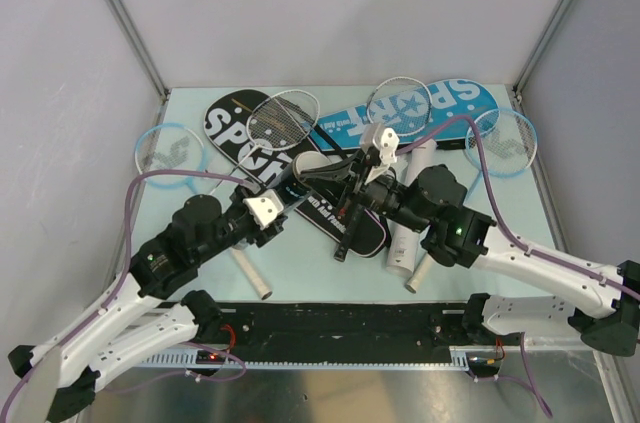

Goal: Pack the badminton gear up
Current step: Close the lid on the shuttle tube.

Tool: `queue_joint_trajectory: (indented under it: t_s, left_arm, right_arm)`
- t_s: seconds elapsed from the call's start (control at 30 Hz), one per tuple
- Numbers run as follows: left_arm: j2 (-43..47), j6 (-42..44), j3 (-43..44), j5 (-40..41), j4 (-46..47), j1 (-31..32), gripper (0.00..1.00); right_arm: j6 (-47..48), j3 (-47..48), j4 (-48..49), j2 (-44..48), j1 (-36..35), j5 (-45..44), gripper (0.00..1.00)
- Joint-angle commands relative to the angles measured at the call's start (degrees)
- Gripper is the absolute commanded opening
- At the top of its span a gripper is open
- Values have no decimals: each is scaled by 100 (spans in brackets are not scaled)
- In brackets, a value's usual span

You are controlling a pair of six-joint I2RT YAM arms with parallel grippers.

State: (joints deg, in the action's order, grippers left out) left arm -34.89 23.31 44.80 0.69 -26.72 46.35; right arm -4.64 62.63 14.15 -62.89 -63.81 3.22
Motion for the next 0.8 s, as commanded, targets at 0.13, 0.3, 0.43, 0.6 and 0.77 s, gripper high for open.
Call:
queue_joint_trajectory:
  t_s: [0.13,0.3,0.43,0.6,0.77]
  left_arm:
    - [-10,-311,382,-233,660,24,16]
    - [2,-369,404,-230,691,27,16]
    - [49,-435,412,-262,715,23,16]
    - [121,-483,386,-316,754,27,15]
    - [149,-517,378,-344,764,24,15]
  right_arm:
    - [-831,-270,765,135,-41,36,0]
    - [-1062,-386,1082,140,-41,61,0]
    - [-1023,-467,1217,97,-44,-55,1]
    - [-851,-559,1324,73,-34,-190,3]
    - [-653,-568,1279,35,-7,-250,0]
